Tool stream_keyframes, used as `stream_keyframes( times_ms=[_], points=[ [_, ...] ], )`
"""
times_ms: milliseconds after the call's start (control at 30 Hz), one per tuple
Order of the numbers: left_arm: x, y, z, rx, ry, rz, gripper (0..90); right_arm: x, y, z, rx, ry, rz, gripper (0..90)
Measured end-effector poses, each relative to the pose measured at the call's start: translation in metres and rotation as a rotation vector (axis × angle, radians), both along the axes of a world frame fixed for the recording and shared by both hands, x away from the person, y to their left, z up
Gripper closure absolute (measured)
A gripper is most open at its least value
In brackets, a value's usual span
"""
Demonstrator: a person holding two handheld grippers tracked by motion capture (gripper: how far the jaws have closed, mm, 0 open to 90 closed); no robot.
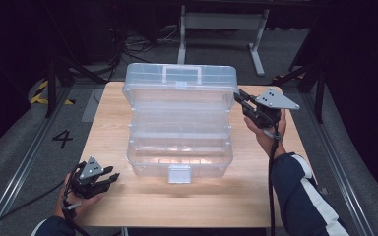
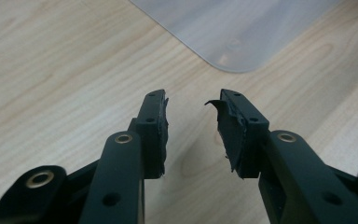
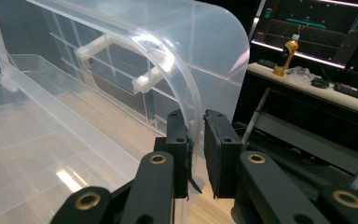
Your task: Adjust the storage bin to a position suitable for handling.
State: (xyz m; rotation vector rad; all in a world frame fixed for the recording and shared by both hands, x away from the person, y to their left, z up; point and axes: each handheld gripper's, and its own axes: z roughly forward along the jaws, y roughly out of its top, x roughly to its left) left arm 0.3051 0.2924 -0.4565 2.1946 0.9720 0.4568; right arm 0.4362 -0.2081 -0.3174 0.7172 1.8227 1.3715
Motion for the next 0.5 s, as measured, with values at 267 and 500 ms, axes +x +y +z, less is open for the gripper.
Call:
stream_keyframes(
  times_ms=[267, 500],
  points=[
    [-0.003, 0.0, -0.005, -0.034, 0.01, -0.014, 53.0, 0.015, 0.0, 0.006, 0.018, 0.032, -0.006, 82.3],
    [0.001, -0.003, -0.013, -0.036, 0.039, 0.013, 33.0, 0.023, -0.001, 0.009, 0.018, 0.052, 0.002, 82.8]
  ],
)
